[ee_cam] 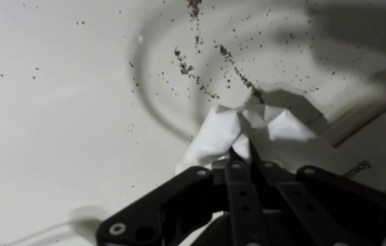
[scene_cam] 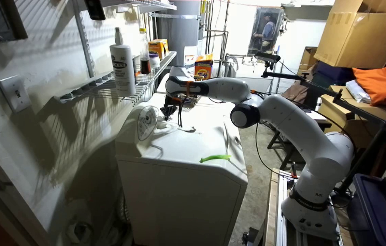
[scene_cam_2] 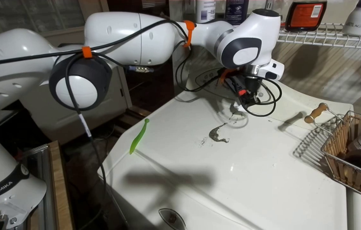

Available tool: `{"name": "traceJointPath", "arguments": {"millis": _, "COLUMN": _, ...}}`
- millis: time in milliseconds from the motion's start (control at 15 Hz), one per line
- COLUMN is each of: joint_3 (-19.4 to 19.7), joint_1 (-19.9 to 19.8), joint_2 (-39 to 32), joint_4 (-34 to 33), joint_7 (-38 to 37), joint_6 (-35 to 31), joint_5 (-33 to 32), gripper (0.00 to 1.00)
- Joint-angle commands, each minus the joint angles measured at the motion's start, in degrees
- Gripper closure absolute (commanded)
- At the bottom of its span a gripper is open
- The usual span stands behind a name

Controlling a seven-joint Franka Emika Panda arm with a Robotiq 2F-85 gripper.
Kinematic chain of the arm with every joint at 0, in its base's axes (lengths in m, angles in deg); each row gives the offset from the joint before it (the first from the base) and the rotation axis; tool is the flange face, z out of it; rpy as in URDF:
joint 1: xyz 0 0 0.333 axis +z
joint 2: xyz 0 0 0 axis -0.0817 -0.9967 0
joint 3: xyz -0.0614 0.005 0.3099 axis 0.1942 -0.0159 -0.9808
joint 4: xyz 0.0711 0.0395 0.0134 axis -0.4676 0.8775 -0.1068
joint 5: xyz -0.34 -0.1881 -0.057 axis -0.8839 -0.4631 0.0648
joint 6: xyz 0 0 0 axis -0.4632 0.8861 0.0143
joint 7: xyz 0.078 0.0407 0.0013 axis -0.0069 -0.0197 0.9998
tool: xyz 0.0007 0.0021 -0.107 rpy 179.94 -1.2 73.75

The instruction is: Use the white napkin to wipe the top of the washing machine on the left.

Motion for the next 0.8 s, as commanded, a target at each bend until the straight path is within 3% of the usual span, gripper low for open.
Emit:
{"name": "traceJointPath", "arguments": {"millis": 0, "joint_3": -2.3, "joint_1": -0.6, "joint_2": -1.1, "joint_4": -0.4, "joint_7": 5.2, "joint_6": -5.3, "joint_5": 1.4, "gripper": 0.99}}
{"name": "traceJointPath", "arguments": {"millis": 533, "joint_3": -7.3, "joint_1": -2.9, "joint_2": -6.1, "joint_4": -0.5, "joint_7": 17.5, "joint_6": -15.5, "joint_5": 2.0, "gripper": 0.99}}
{"name": "traceJointPath", "arguments": {"millis": 733, "joint_3": -9.1, "joint_1": -4.3, "joint_2": -6.2, "joint_4": 0.0, "joint_7": 21.2, "joint_6": -14.6, "joint_5": 2.3, "gripper": 0.99}}
